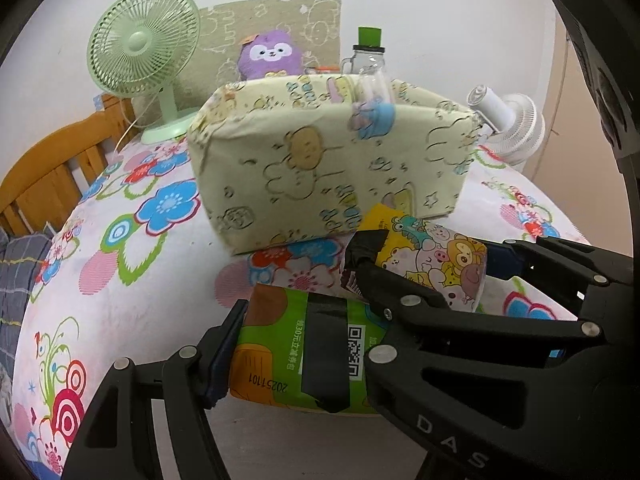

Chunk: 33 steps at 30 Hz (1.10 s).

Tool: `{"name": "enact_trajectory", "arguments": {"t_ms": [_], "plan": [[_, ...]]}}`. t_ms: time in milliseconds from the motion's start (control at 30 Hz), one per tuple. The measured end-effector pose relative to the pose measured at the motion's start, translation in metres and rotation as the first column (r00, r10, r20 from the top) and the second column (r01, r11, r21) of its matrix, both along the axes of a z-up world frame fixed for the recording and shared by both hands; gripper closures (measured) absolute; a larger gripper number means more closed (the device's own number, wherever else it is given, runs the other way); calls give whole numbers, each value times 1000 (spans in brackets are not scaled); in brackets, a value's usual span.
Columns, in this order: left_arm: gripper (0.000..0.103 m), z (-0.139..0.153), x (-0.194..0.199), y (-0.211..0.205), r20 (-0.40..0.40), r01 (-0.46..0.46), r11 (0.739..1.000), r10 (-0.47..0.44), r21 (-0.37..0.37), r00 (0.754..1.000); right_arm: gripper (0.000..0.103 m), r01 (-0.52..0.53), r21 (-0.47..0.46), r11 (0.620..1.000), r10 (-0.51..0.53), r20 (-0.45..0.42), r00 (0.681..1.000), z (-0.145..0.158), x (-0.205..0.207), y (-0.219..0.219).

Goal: Organize soft objects
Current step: 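Close right tool on the cartoon-print tissue pack while left tool holds the green pack, then lift both tissue packs with both tools and carry them over the fabric box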

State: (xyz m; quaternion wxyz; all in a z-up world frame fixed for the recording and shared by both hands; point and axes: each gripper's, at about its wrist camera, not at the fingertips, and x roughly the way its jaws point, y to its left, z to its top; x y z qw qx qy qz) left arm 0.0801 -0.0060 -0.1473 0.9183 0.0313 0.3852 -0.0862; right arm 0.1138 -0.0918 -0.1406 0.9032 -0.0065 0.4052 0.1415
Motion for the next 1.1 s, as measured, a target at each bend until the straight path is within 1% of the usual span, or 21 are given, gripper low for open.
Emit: {"name": "enact_trajectory", "arguments": {"t_ms": [533, 1100], "plan": [[29, 32, -6, -28, 67, 41, 999, -41, -1, 997, 43, 75, 22, 997, -76, 76, 994, 31, -16, -32], [29, 68, -6, -38, 126, 49, 999, -48, -2, 991, 43, 92, 24, 995, -94, 135, 986, 71, -18, -44]]}}
